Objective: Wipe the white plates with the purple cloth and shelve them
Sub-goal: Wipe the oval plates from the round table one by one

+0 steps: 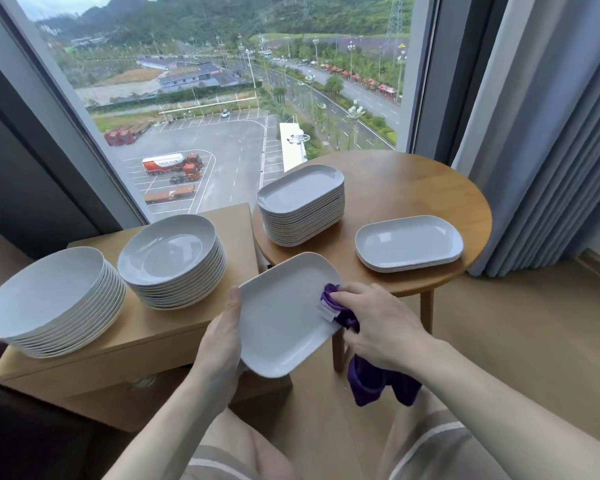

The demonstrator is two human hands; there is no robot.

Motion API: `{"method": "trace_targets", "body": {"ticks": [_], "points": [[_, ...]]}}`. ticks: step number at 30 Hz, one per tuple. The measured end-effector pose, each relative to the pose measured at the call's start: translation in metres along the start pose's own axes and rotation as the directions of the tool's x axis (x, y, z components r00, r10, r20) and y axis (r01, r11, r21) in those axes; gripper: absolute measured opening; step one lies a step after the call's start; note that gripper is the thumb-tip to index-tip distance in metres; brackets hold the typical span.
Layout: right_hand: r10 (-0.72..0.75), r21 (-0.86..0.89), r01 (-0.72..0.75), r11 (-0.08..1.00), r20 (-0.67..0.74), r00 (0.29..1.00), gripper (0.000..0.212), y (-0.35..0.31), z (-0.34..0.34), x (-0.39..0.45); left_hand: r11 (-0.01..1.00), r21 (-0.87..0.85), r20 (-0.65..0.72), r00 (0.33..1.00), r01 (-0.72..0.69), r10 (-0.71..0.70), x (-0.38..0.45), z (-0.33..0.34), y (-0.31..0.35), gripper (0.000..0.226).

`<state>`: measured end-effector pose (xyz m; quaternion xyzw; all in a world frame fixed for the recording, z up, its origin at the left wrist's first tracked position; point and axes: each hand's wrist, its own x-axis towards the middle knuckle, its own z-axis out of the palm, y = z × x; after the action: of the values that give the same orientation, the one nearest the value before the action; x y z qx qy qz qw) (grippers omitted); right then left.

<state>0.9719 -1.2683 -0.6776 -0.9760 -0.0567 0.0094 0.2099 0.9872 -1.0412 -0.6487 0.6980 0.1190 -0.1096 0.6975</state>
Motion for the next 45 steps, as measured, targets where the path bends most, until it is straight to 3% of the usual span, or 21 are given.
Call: {"method": "trace_targets", "body": {"ticks": [6, 10, 17, 22, 26, 30, 40, 42, 45], "points": [[0.094, 0.238, -0.013, 0.971, -0.333, 0.938, 0.062, 0.010, -0.015, 0.009, 0.973, -0.232, -0.117, 0.993, 0.003, -0.031, 0.053, 0.014, 0.045, 0.035], [0.165, 0.343, -0.020, 0.939, -0.397, 0.903, 0.060, 0.017, -0.019, 0.012, 0.965, -0.255, -0.190, 0.982, -0.055, 0.005, 0.101, 0.032, 0.083, 0.021], [0.240, 0.441, -0.043, 0.897, -0.402, 0.884, 0.058, 0.031, -0.024, 0.017, 0.996, -0.082, -0.235, 0.972, -0.033, 0.013, 0.182, 0.069, 0.110, 0.018], [0.238, 0.455, -0.019, 0.891, -0.429, 0.872, 0.052, 0.037, -0.027, 0.021, 0.998, 0.066, -0.262, 0.965, -0.002, 0.019, 0.215, 0.080, 0.122, 0.031], [0.230, 0.451, -0.013, 0.892, -0.431, 0.872, 0.050, 0.039, -0.025, 0.021, 0.935, 0.346, -0.275, 0.943, -0.084, 0.186, 0.226, 0.090, 0.134, 0.043], [0.256, 0.462, -0.043, 0.886, -0.409, 0.876, 0.054, 0.043, -0.023, 0.021, 0.858, 0.508, -0.254, 0.938, -0.079, 0.236, 0.231, 0.090, 0.136, 0.058], [0.274, 0.454, -0.065, 0.889, -0.413, 0.869, 0.057, 0.050, -0.026, 0.021, 0.854, 0.514, -0.171, 0.965, -0.083, 0.197, 0.239, 0.086, 0.116, 0.037], [0.282, 0.455, -0.072, 0.888, -0.413, 0.866, 0.057, 0.053, -0.026, 0.022, 0.822, 0.558, -0.207, 0.940, -0.115, 0.272, 0.233, 0.088, 0.109, 0.043], [0.312, 0.465, -0.093, 0.881, -0.421, 0.852, 0.054, 0.059, -0.027, 0.023, 0.672, 0.642, -0.169, 0.787, -0.369, 0.593, 0.206, 0.096, 0.083, 0.037]]}}
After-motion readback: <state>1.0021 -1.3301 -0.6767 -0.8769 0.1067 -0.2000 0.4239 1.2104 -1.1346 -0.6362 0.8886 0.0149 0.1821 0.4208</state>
